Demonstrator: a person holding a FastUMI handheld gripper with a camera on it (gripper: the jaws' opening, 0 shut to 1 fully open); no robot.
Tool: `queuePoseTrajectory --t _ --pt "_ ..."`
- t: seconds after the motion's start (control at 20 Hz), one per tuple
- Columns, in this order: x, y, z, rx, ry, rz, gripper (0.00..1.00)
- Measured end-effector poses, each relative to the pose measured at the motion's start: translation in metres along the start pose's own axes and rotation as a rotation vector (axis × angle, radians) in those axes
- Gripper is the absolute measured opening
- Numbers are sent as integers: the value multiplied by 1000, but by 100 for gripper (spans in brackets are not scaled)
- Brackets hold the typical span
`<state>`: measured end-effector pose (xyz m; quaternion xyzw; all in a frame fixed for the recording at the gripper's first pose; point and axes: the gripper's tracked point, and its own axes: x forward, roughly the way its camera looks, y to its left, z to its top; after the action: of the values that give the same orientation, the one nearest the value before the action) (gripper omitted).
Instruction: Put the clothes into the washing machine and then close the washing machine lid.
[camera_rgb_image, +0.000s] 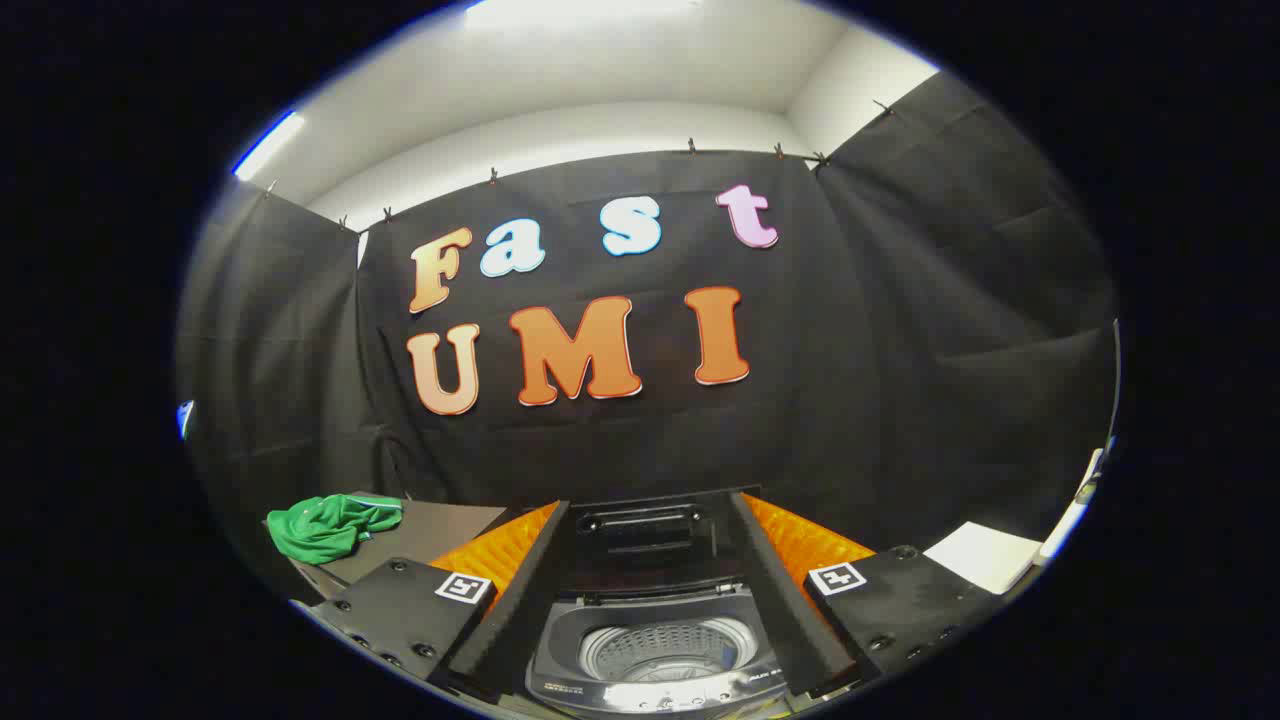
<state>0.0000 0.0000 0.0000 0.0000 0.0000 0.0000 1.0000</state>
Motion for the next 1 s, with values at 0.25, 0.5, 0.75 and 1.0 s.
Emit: queuePoseTrajectory --t 0.25,0.5,0.75,1.0 --pt "-19 1 20 -134 -30 12 100" --pt "-25 -8 -44 77 105 125 100" --pt "-38 -74 -53 109 90 78 98" --pt "-55 -117 -41 105 76 114 98"
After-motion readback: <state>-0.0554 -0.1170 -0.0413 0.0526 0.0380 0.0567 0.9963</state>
